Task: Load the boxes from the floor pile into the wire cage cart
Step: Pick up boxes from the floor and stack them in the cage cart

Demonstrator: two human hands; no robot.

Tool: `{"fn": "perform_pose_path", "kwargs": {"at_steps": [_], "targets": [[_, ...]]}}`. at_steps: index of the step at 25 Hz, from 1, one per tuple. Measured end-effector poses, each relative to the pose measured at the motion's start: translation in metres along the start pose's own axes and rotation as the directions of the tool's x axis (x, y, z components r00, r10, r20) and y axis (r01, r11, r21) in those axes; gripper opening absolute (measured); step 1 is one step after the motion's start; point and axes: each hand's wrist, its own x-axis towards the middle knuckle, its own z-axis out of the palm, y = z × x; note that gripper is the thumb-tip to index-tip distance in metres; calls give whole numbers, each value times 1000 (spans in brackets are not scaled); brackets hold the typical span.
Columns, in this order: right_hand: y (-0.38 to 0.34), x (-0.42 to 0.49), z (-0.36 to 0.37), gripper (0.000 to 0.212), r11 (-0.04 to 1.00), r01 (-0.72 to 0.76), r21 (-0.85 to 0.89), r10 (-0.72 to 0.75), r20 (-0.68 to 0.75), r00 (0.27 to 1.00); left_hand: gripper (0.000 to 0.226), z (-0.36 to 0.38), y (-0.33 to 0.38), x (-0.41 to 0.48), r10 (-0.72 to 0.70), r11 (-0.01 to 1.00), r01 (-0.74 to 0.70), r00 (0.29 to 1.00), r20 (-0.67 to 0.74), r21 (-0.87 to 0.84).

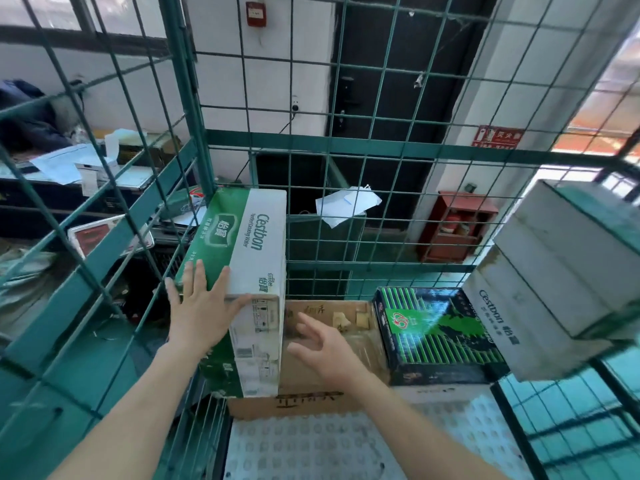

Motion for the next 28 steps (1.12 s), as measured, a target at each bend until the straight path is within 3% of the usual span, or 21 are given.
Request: {"fn": "perform_pose_path", "kwargs": {"at_steps": [3, 4, 6, 9, 12, 15, 18, 23, 28], "targets": [[23, -40, -21, 66, 997, -39, 71, 54, -211, 976, 48, 13, 55, -41, -9, 947, -64, 974, -224, -315], [27, -55, -30, 63, 992, -33, 122, 66, -275, 959, 43, 9, 80, -62, -34, 849, -70, 982, -186, -524], [29, -83, -47, 50, 968, 0, 251, 97, -371, 923, 33, -1, 122, -103, -53, 543, 35, 999, 7, -839], [32, -143, -60, 29, 899, 76, 431, 137, -440, 887, 26, -10, 157, -162, -64, 265, 180, 983, 169, -947], [47, -196, -56, 30, 845, 88, 528, 181, -437, 881, 31, -16, 173, -212, -10, 9, 315, 949, 315, -949], [61, -228, -59, 42, 869, 50, 491, 159, -374, 914, 40, -30, 189, -249, 14, -13, 377, 926, 377, -926], [59, -252, -76, 47, 901, 89, 425, 67, -339, 938, 40, -47, 202, -279, -22, 35, 327, 945, 326, -945], [80, -299, -102, 54, 941, 116, 317, -59, -184, 981, 41, -61, 229, -344, -156, 44, 259, 956, 249, -965], [114, -355, -93, 47, 932, 46, 360, -44, -16, 999, 30, -55, 253, -446, -378, 31, 291, 889, 258, -956]]}}
